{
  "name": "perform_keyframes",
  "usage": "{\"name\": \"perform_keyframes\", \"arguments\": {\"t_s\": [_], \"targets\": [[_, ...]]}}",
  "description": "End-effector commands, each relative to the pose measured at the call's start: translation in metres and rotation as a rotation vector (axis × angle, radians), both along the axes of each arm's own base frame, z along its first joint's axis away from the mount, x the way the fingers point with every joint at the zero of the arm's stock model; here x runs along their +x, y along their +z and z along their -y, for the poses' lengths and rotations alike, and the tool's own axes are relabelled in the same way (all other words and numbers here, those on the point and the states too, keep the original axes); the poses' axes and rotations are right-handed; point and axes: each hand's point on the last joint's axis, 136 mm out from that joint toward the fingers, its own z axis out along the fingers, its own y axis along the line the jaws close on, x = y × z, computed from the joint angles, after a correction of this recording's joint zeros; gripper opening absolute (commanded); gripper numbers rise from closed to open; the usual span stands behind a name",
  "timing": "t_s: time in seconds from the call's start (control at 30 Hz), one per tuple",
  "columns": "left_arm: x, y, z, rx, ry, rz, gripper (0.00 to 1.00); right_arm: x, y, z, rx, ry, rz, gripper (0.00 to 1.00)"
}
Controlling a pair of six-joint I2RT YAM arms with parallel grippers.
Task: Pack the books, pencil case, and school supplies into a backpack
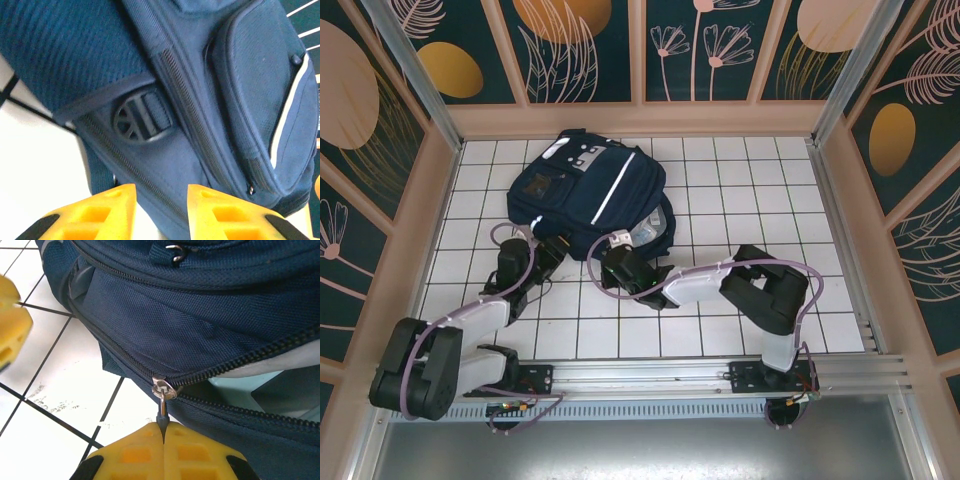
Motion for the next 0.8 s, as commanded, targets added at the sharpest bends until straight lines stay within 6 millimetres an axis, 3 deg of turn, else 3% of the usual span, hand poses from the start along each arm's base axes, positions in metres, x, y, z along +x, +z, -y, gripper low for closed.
{"name": "perform_keyframes", "arguments": {"t_s": [0.0,0.13,0.27,0.37,0.6,0.77], "targets": [[-0.010,-0.005,0.017,-0.063,-0.004,-0.033,0.34,0.000,0.023,-0.004,0.079,0.024,0.028,0.00],[-0.005,-0.003,0.051,-0.072,-0.070,-0.043,0.35,-0.002,0.022,-0.007,0.091,0.036,0.025,0.00],[-0.003,-0.006,0.066,-0.106,-0.071,-0.049,0.36,-0.002,0.023,-0.008,0.098,0.037,0.024,0.00],[0.000,-0.011,0.069,-0.086,-0.057,-0.063,0.39,-0.004,0.022,-0.008,0.107,0.045,0.019,0.00],[0.011,0.000,0.066,-0.093,-0.017,-0.018,0.49,-0.005,0.018,-0.004,0.100,0.043,0.013,0.00],[0.019,-0.006,0.073,-0.094,-0.029,-0.034,0.48,-0.006,0.019,-0.003,0.108,0.040,0.015,0.00]]}}
